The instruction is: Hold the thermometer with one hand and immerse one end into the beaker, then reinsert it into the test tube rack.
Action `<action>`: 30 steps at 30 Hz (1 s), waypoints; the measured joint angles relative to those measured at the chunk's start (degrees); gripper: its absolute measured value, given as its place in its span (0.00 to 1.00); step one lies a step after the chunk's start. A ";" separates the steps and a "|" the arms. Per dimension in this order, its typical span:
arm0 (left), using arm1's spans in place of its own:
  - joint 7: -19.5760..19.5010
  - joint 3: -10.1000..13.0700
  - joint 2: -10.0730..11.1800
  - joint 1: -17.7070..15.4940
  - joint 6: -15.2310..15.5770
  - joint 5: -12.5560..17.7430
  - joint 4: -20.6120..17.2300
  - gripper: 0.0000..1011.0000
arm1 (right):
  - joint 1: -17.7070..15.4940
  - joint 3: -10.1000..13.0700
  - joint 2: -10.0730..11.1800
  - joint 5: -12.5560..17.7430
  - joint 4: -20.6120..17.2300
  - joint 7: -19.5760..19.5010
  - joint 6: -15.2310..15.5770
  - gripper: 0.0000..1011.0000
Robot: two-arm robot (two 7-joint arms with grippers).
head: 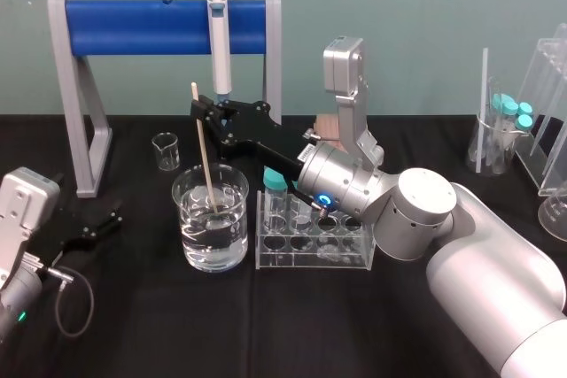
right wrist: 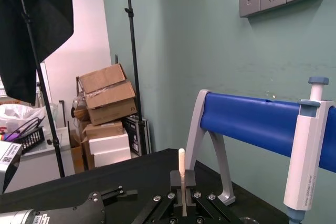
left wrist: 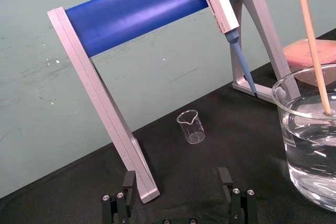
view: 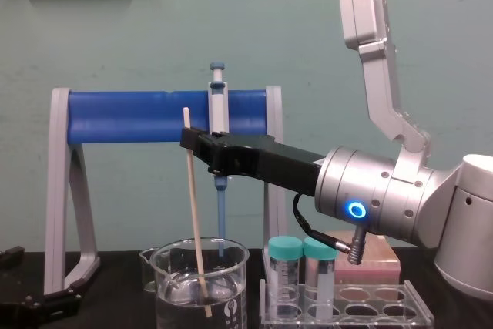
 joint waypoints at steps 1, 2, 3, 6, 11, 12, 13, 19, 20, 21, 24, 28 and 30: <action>0.00 0.00 0.00 0.00 0.00 0.00 0.00 0.99 | 0.00 0.00 0.00 0.00 0.00 0.00 0.00 0.04; 0.00 0.00 0.00 0.00 0.00 0.00 0.00 0.99 | 0.00 0.00 0.00 0.00 0.00 0.00 0.01 0.04; 0.00 0.00 0.00 0.00 0.00 0.00 0.00 0.99 | 0.00 0.00 0.00 0.00 0.00 0.00 0.01 0.04; 0.00 0.00 0.00 0.00 0.00 0.00 0.00 0.99 | 0.00 0.00 0.00 0.00 0.00 0.00 0.02 0.04; 0.00 0.00 0.00 0.00 0.00 0.00 0.00 0.99 | 0.00 0.00 0.00 0.00 0.00 0.00 0.05 0.04; 0.00 0.00 0.00 0.00 0.00 0.00 0.00 0.99 | 0.00 0.00 0.00 0.00 0.00 0.00 0.05 0.04; 0.00 0.00 0.00 0.00 0.00 0.00 0.00 0.99 | 0.00 0.00 0.00 0.00 0.00 0.00 0.05 0.04; 0.00 0.00 0.00 0.00 0.00 0.00 0.00 0.99 | 0.00 0.00 0.00 -0.01 0.00 0.00 0.07 0.04; 0.00 0.00 0.00 0.00 0.00 0.00 0.00 0.99 | 0.00 0.00 0.00 -0.01 0.00 0.00 0.07 0.04; 0.00 0.00 0.00 0.00 0.00 0.00 0.00 0.99 | 0.00 0.00 0.00 -0.01 0.00 0.00 0.07 0.04; 0.00 0.00 0.00 0.00 0.00 0.00 0.00 0.99 | 0.00 0.00 0.00 -0.01 0.00 0.00 0.07 0.04; 0.00 0.00 0.00 0.00 0.00 0.00 0.00 0.99 | 0.00 0.00 0.00 -0.01 0.00 0.00 0.07 0.04; 0.00 0.00 0.00 0.00 0.00 0.00 0.00 0.99 | 0.00 0.00 0.00 -0.01 0.00 0.00 0.07 0.04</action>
